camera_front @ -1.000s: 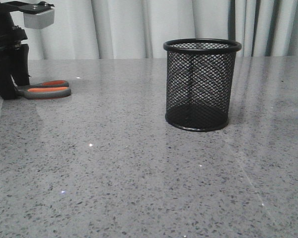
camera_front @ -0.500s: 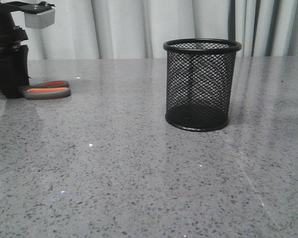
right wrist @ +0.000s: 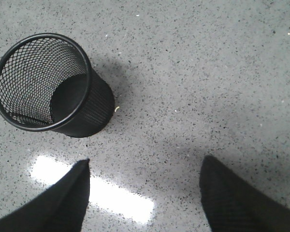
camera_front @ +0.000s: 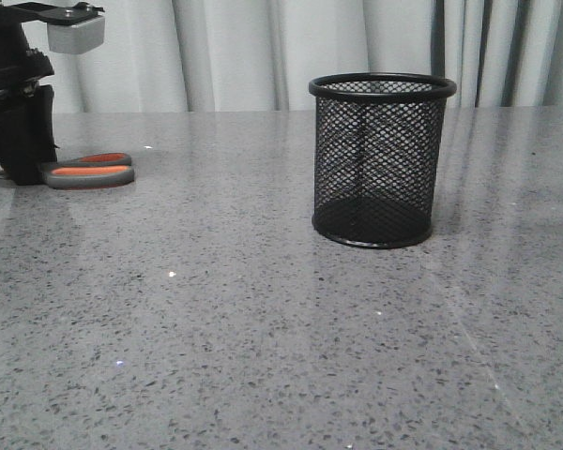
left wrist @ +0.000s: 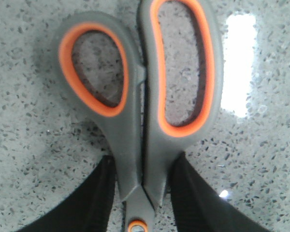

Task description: Put scissors into bucket

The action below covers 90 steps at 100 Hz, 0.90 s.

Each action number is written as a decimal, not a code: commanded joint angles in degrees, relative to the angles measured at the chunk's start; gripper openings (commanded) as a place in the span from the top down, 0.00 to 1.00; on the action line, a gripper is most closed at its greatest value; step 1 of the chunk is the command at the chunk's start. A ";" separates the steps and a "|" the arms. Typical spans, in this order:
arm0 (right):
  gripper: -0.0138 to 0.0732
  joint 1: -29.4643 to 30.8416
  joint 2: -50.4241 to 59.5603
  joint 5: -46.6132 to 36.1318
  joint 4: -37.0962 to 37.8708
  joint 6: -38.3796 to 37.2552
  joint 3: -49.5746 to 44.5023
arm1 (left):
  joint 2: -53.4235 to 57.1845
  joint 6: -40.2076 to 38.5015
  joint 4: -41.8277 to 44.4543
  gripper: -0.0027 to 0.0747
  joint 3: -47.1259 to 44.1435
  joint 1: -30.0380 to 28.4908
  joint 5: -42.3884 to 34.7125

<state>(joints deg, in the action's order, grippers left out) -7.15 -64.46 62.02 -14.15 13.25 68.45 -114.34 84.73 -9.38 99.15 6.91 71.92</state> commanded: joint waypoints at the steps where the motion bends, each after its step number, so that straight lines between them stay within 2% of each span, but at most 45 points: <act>1: 0.34 -0.04 0.67 -2.61 -0.73 0.72 1.84 | 0.92 0.01 -1.16 0.74 0.32 0.07 1.17; 11: 0.34 -0.04 0.67 -2.61 -0.73 0.72 1.84 | 0.92 0.01 -1.16 0.78 0.32 0.07 1.17; 90: 0.34 -0.04 0.67 -2.61 -0.73 0.72 1.84 | 2.28 -0.18 -1.16 0.78 0.32 0.07 1.17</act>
<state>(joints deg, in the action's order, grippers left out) -7.15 -64.46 62.02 -14.15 13.46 68.45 -114.23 84.73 -9.50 99.15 6.91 71.59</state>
